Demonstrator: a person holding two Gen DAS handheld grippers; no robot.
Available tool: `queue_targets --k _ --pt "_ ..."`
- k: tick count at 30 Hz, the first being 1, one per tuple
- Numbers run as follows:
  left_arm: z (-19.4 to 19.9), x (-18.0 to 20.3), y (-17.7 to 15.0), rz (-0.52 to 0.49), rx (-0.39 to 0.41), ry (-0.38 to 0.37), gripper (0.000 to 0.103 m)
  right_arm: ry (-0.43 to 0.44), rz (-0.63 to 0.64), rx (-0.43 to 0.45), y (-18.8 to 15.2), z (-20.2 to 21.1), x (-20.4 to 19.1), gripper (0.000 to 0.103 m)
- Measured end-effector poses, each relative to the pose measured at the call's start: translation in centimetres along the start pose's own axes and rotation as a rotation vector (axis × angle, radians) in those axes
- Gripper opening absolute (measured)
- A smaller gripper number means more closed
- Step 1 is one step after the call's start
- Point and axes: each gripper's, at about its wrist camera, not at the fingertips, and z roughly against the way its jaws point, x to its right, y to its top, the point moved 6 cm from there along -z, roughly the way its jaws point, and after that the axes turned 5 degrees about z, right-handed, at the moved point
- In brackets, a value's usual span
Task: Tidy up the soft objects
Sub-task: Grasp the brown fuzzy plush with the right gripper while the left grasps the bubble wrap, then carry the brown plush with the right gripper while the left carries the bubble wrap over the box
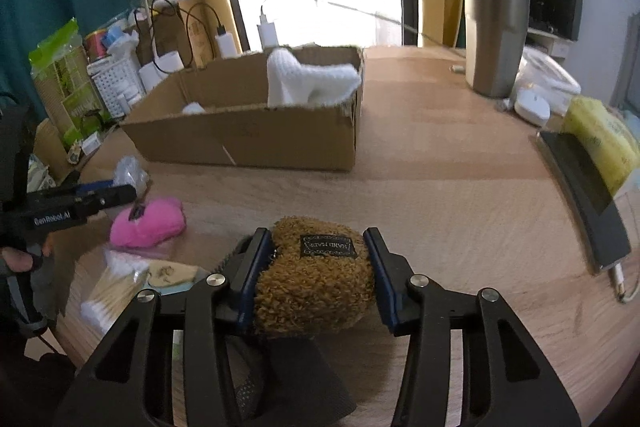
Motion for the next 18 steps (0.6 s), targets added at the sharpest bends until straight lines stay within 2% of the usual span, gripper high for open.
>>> queue_targets --k 18 --pt "3.5 0.4 2.1 0.014 0.096 -0.092 0.044 0.011 0.073 0.085 4.0 2.0 -1.8 0.05"
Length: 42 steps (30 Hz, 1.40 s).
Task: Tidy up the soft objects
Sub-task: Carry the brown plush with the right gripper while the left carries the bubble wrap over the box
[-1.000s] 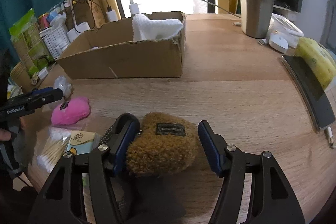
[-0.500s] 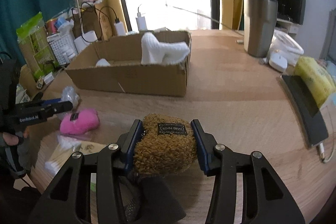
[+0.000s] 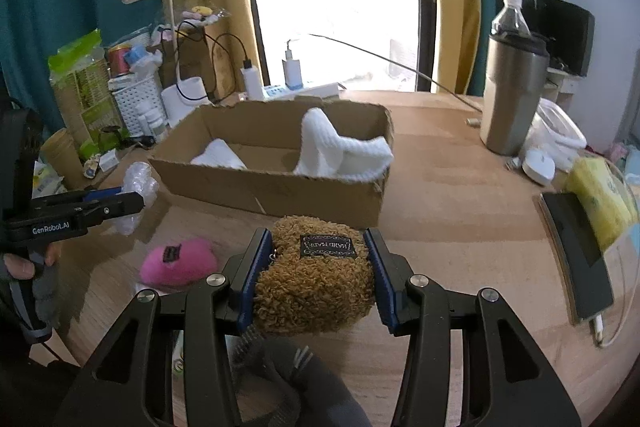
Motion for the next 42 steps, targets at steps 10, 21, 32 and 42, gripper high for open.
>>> queue_targets --k 10,21,32,42 --pt "1.5 0.7 1.8 -0.015 0.055 -0.04 0.044 0.018 0.04 0.036 2.5 0.1 -1.1 0.05" --pt "1.9 1.4 3.5 -0.059 0.09 -0.055 0.044 0.047 0.079 0.059 5.1 -1.0 -2.4 0.05" --pt "1.1 1.1 5.0 -0.081 0.11 -0.043 0.044 0.08 0.121 0.053 7.5 -3.4 -4.0 0.05" --pt "-0.3 1.1 6.6 -0.104 0.118 -0.044 0.044 0.096 0.143 0.049 9.4 -5.4 -4.5 0.05"
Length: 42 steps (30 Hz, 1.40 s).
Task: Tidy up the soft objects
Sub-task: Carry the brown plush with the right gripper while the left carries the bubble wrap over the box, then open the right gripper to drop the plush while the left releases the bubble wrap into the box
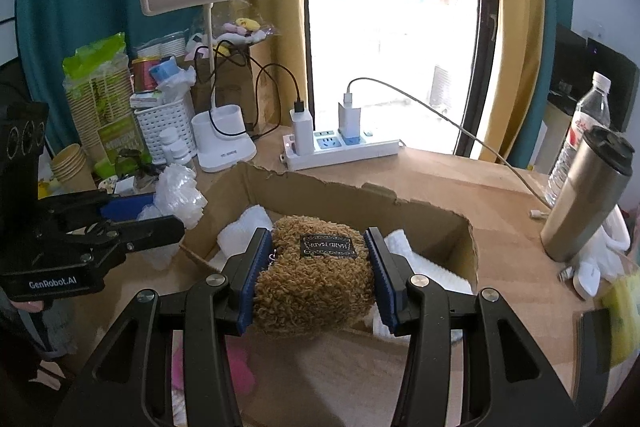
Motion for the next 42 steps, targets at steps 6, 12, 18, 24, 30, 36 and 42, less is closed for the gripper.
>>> queue_targets --k 6,12,18,24,30,36,42 --pt "-1.4 -0.3 0.4 -0.001 -0.014 0.001 0.044 0.009 -0.002 -0.004 0.6 -1.3 0.4 0.05" --pt "-2.9 -0.8 0.4 0.004 -0.035 0.003 0.044 0.022 -0.011 -0.026 0.5 -2.9 0.5 0.05" --pt "-4.3 -1.1 0.3 0.009 -0.06 0.0 0.044 0.036 -0.021 -0.05 0.3 -4.6 0.7 0.05" --pt "-5.3 -1.0 0.0 0.009 -0.083 -0.006 0.045 0.041 -0.032 -0.072 0.1 -5.8 0.8 0.053" --pt "-5.9 -0.9 -0.2 -0.001 -0.096 0.005 0.045 0.034 -0.049 -0.089 -0.2 -6.5 1.2 0.06" --pt "-5.6 -1.0 -0.1 0.009 -0.095 0.016 0.052 0.022 -0.069 -0.077 0.0 -5.9 1.6 0.063" --pt "-4.6 -1.1 -0.1 0.014 -0.077 0.029 0.053 0.01 -0.071 -0.064 -0.1 -4.9 1.7 0.063"
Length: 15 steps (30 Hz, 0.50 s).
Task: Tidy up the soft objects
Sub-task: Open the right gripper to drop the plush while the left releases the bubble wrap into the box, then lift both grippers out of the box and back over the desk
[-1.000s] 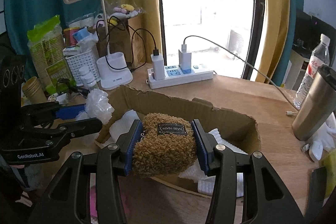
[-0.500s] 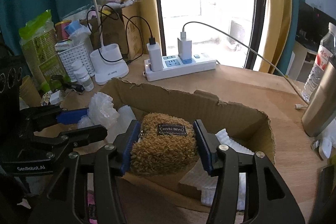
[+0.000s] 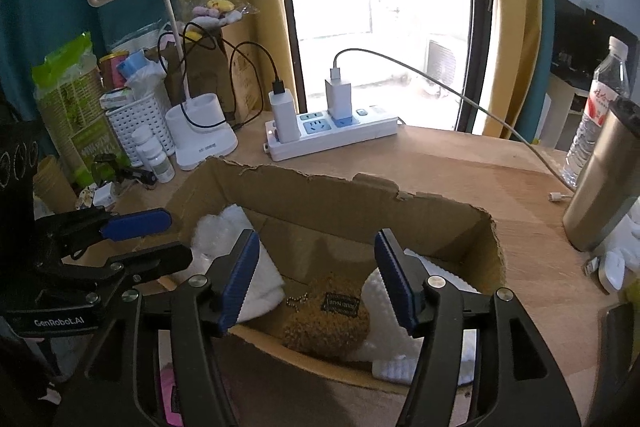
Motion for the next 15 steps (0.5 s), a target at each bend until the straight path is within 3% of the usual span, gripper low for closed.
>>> queue_targets --k 5,9,15 --pt "1.0 0.3 -0.2 -0.003 0.018 0.002 0.054 -0.006 0.002 0.014 -0.1 1.0 -0.2 0.063" --pt "1.8 0.6 -0.5 -0.003 0.031 -0.002 0.062 -0.013 0.006 0.023 -0.3 1.9 -0.4 0.063" --pt "3.2 1.2 -0.7 -0.007 0.051 -0.001 0.063 -0.024 0.005 0.037 -0.8 3.4 -0.6 0.063"
